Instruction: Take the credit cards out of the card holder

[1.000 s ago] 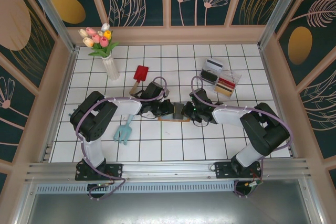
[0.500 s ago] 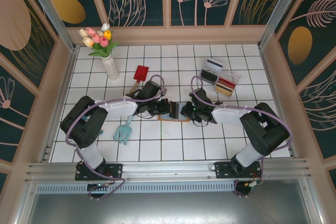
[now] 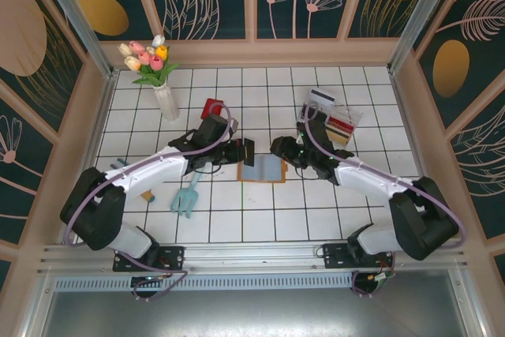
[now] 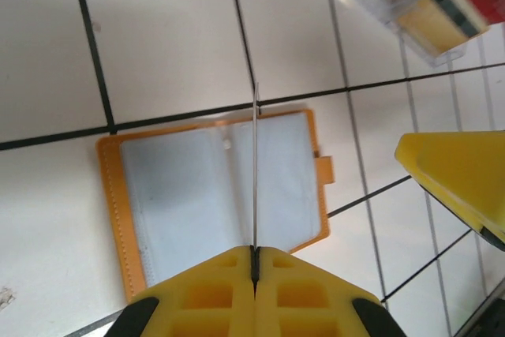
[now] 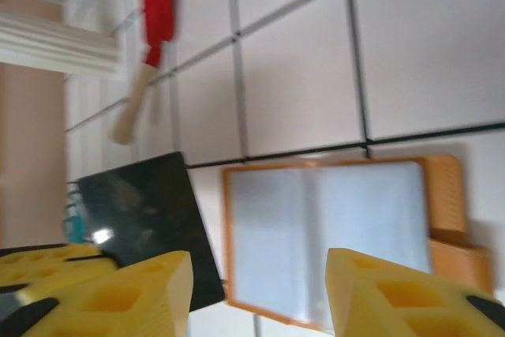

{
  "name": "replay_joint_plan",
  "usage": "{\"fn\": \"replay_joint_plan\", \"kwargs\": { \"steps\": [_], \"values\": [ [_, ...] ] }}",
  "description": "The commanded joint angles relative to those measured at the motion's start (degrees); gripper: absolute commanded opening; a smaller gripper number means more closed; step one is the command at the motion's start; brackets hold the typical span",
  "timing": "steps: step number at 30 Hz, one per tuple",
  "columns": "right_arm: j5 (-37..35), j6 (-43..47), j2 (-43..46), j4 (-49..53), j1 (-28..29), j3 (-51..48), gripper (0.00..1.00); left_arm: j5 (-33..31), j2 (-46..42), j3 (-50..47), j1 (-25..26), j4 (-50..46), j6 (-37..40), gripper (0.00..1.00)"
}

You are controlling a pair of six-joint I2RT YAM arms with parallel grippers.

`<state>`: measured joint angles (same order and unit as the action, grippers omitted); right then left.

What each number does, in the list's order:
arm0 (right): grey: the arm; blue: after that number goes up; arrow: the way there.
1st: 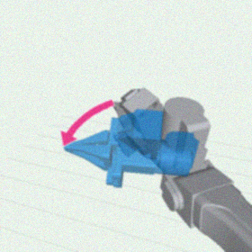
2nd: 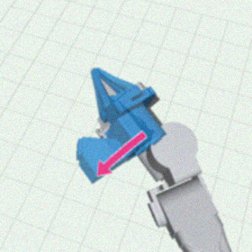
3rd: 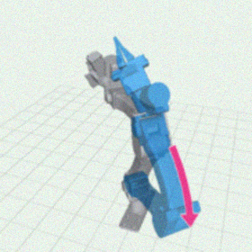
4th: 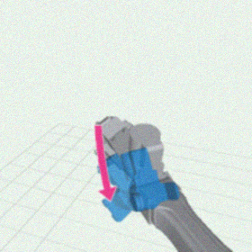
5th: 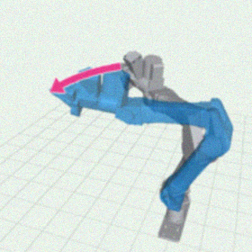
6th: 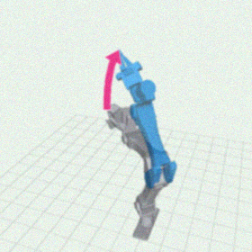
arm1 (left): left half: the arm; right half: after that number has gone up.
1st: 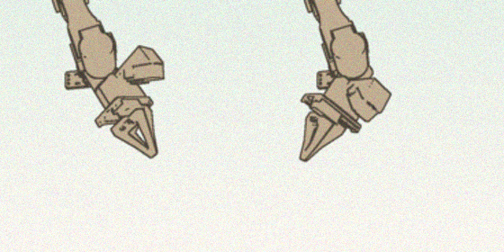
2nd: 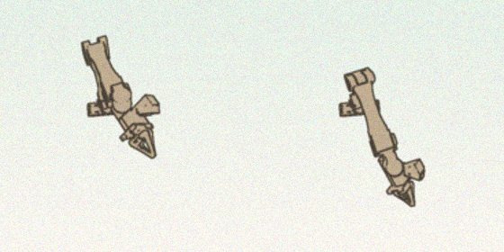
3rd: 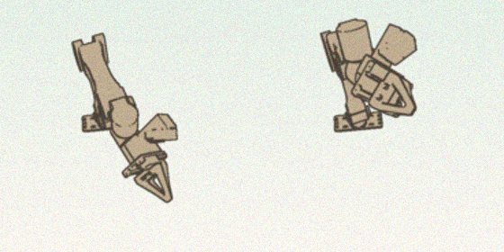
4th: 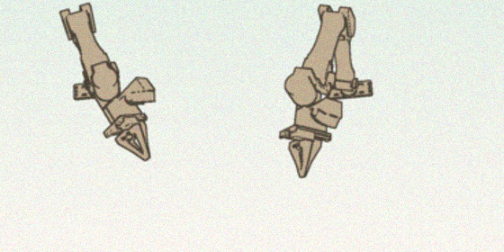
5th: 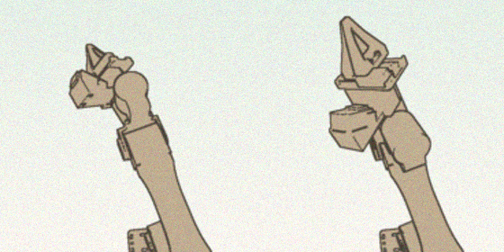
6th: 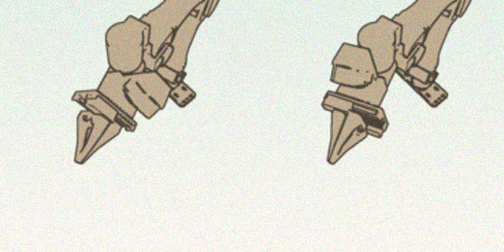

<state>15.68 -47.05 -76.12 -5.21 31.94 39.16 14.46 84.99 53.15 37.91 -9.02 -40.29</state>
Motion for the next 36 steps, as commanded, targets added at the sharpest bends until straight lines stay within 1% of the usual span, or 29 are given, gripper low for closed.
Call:
{"fn": "replay_joint_plan", "kwargs": {
  "steps": [1,4,7,10,12,16,18,19,22,24,30,36],
  "values": [
    [6.9,1.0,4.4,-5.4,-3.7,0.3,0.57,3.2,-2.8,1.3,-1.0,5.6,-2.3,0.00],
    [15.4,-0.5,7.3,-11.3,-9.3,-1.9,0.65,9.0,-2.5,1.7,-2.1,13.2,-6.6,0.00],
    [21.7,-1.4,9.4,-15.5,-13.0,-2.4,0.72,13.2,-2.2,1.9,-2.6,20.5,-11.1,0.00],
    [24.5,-2.8,11.1,-19.7,-14.2,-2.9,0.74,17.4,-1.9,1.3,-3.0,28.7,-16.4,0.00],
    [25.2,-4.1,11.5,-20.7,-14.6,-2.5,0.76,19.5,-1.8,0.6,-3.1,33.9,-20.0,0.00],
    [27.4,-8.0,10.6,-24.4,-14.8,-2.2,0.76,23.4,-1.1,-1.0,-3.1,44.7,-27.5,0.00],
    [29.3,-10.8,9.7,-27.8,-14.8,-2.0,0.73,25.1,-0.2,-1.4,-3.2,48.5,-30.1,0.00],
    [30.0,-11.5,9.2,-28.9,-14.8,-1.7,0.70,25.5,0.1,-1.4,-3.2,49.9,-31.1,0.00],
    [31.3,-11.3,8.5,-29.3,-14.9,0.2,0.61,26.0,0.7,-1.8,-3.2,51.4,-32.6,0.00],
    [31.8,-11.6,8.3,-30.3,-14.9,0.6,0.58,26.5,1.0,-2.1,-3.2,52.4,-33.4,0.00],
    [33.5,-12.9,7.0,-32.2,-14.9,1.7,0.46,26.8,0.7,-2.5,-3.2,52.1,-33.6,0.00],
    [33.6,-12.7,6.8,-32.7,-14.9,2.1,0.34,27.4,0.4,-2.9,-3.3,51.3,-33.4,0.00]
  ]
}}
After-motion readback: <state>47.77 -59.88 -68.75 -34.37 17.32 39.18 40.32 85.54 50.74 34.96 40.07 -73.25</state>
